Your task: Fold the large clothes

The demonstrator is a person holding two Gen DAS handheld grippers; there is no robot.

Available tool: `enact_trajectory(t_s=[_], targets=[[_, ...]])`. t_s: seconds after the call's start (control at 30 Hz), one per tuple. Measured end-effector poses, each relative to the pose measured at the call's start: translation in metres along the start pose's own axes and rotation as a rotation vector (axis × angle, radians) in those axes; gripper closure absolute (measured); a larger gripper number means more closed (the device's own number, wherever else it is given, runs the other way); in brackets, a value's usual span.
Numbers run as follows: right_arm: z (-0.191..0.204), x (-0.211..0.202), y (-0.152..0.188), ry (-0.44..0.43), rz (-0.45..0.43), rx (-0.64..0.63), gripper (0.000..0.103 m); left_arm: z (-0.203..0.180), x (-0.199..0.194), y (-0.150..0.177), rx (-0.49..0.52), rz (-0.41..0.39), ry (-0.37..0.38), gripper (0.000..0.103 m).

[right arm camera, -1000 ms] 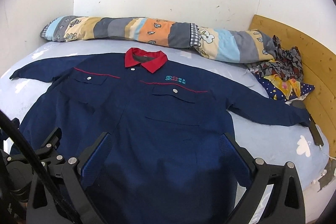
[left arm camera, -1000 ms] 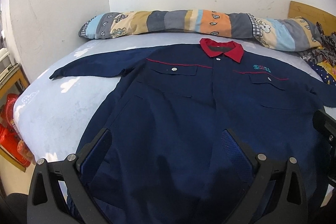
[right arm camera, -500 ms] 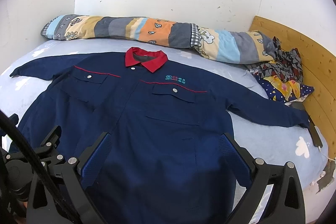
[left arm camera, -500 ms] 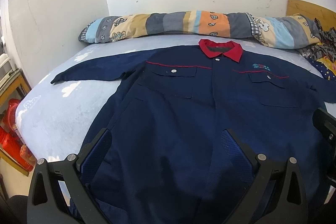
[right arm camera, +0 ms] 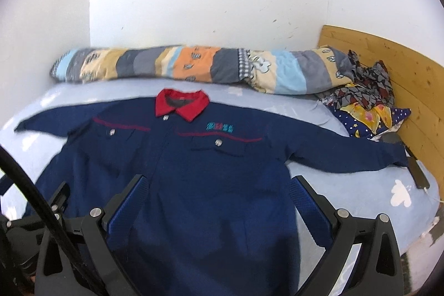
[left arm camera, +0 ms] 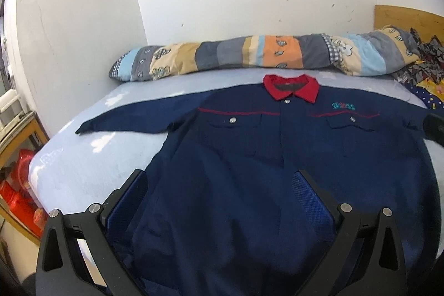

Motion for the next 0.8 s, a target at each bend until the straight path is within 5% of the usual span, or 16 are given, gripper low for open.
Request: enact_trajectory(t_s=[0.23,0.4,0.53,0.6,0.7,0.8], targets=[[-0.091,0.023,0.000,-0.026,0.072,0.231,0.000,-0.022,0.001,-0.027,0.059,0.026,0.085,0.000],[-0.195,0.042,0.017,-0.037,0.141,0.483,0.000,-0.068,0.027,-0.063,0.209,0.078,0.193,0.000],[-0.287,0.060,0.044,-0.012,0.197,0.678,0.000,-0.070,0.063,-0.077,0.212,0.095,0.145,0.000],[-0.342,0.063,0.058,0.017,0.178,0.787,0.000,-0.061,0.076,-0.070,0.179,0.145,0.111,0.000],[-0.394,0.069,0.074,-0.019,0.138,0.916,0.000,-0.061,0.080,-0.062,0.106,0.239,0.196,0.000],[-0.443,0.070,0.089,-0.010,0.060,1.061,0.005,-0.060,0.077,-0.060,0.122,0.224,0.197,0.000]])
Point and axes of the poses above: each gripper's, at about its wrist camera, not at the fingertips, and x roughly the way its jaws point, z to its left, y to its underside, the point moved 10 cm from there along x, roughly the way its jaws point, and after that the axes turned 8 degrees about -x, right-handed, at the moved point
